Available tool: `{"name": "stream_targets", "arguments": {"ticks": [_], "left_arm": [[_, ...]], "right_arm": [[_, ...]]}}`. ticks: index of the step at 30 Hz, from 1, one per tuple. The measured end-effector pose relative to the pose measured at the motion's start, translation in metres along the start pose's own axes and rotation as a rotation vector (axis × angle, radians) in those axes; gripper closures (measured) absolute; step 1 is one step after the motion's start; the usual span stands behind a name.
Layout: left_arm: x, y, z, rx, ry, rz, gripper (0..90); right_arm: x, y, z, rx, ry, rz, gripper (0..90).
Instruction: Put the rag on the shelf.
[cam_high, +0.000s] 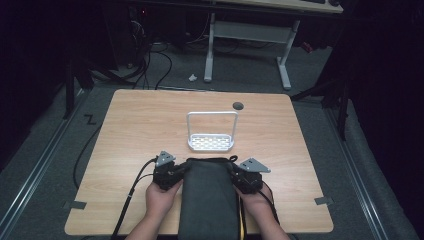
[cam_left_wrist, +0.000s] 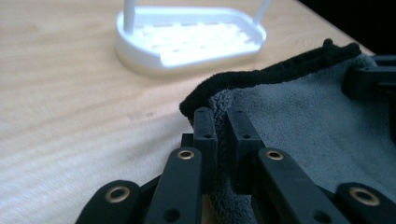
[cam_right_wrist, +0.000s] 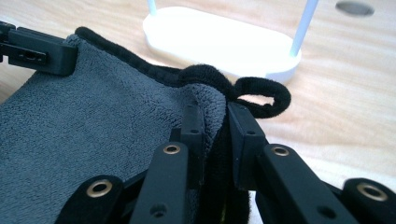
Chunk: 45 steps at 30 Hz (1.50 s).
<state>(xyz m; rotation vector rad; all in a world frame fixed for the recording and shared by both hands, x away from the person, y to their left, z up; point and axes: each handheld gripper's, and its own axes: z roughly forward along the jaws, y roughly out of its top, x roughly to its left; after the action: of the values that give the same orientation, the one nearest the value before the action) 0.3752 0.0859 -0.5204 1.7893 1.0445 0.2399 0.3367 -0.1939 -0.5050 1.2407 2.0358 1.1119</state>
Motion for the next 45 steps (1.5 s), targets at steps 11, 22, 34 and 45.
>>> {"name": "stream_targets", "arguments": {"ticks": [11,22,34,45], "left_arm": [[-0.007,0.029,-0.019,-0.092,0.000,0.034,83.8],[-0.017,0.055,-0.040,-0.179,0.016,0.063,83.9],[-0.025,0.089,-0.062,-0.260,0.028,0.100,84.3],[-0.033,0.127,-0.078,-0.336,0.035,0.142,84.4]], "right_arm": [[0.002,0.021,-0.016,-0.081,-0.007,0.004,78.5],[0.003,0.047,-0.031,-0.168,-0.016,-0.013,78.5],[0.006,0.085,-0.050,-0.256,-0.029,-0.038,78.4],[0.004,0.121,-0.067,-0.341,-0.043,-0.050,78.5]]}}
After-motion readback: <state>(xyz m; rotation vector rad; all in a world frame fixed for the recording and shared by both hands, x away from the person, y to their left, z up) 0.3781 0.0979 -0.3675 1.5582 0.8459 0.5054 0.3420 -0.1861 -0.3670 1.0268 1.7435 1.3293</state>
